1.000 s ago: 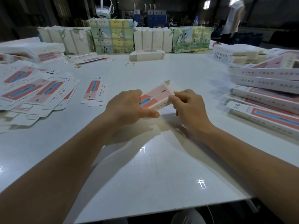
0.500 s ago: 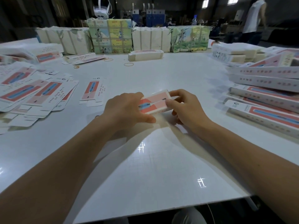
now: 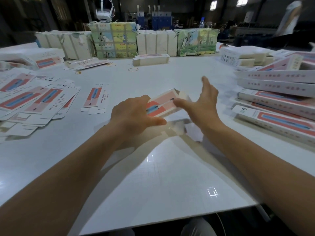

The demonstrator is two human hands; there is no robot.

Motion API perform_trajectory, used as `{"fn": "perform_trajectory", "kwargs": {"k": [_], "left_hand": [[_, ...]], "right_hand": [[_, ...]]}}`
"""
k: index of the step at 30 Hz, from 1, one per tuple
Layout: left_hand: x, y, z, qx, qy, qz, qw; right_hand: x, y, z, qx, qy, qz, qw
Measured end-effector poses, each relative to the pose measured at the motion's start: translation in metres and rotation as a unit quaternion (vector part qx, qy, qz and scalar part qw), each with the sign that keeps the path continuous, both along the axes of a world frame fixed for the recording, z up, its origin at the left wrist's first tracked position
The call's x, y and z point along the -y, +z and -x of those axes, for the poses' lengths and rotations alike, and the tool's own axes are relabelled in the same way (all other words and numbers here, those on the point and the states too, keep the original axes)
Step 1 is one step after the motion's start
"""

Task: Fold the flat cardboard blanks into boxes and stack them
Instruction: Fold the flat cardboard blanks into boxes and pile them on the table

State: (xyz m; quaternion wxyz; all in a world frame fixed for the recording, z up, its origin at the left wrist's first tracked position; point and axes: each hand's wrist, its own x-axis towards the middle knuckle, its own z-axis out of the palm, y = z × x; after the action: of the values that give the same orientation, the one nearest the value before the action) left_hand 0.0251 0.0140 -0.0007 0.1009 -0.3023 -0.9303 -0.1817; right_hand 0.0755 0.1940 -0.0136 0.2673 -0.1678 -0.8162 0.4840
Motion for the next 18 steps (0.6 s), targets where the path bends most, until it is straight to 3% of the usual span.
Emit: {"fn": "perform_trajectory", "kwargs": {"k": [1,2,3,4,5,7,8,10,11,13,15,16,18], "left_hand": [[0.000,0.001,-0.001,0.000,-0.002,-0.004,1.000],[-0.001,0.001,-0.003,0.002,-0.005,-0.008,1.000],[-0.002,0.001,-0.005,0.004,-0.008,-0.010,1.000],[-0.002,0.000,-0.006,0.007,-0.010,-0.011,1.000],[-0.003,0.001,-0.007,0.011,-0.011,-0.011,1.000],[-0.004,0.001,-0.007,0.019,-0.010,-0.008,1.000],[-0.005,0.001,-0.007,0.021,-0.010,-0.008,1.000],[-0.006,0.001,-0.006,0.016,-0.007,-0.008,1.000],[-0.006,0.001,-0.006,0.009,-0.003,-0.007,1.000],[-0.006,-0.002,-0.004,-0.012,0.005,-0.010,1.000],[-0.004,-0.004,-0.002,-0.035,0.013,-0.016,0.999],[-0.003,-0.006,-0.001,-0.046,0.016,-0.019,0.999],[0.000,-0.009,0.001,-0.067,0.018,-0.031,0.997]], "right_hand": [[-0.001,0.002,0.001,-0.001,0.027,0.124,0.992],[-0.001,0.005,0.001,-0.005,0.071,0.276,0.958],[0.001,0.006,0.000,-0.005,0.130,0.413,0.901],[0.004,0.006,0.001,-0.012,0.166,0.488,0.857],[0.004,0.005,0.001,-0.017,0.181,0.497,0.849],[0.005,0.003,0.001,-0.043,0.168,0.424,0.889],[0.006,0.001,-0.001,-0.063,0.157,0.341,0.925],[0.010,-0.001,-0.006,-0.071,0.124,0.056,0.988],[0.013,-0.005,-0.007,-0.069,0.102,-0.081,0.989],[0.018,-0.006,-0.009,-0.073,0.086,-0.204,0.973],[0.021,-0.006,-0.010,-0.071,0.095,-0.207,0.971],[0.022,-0.005,-0.010,-0.071,0.105,-0.152,0.980],[0.023,0.001,-0.009,-0.070,0.132,0.051,0.988]]}}
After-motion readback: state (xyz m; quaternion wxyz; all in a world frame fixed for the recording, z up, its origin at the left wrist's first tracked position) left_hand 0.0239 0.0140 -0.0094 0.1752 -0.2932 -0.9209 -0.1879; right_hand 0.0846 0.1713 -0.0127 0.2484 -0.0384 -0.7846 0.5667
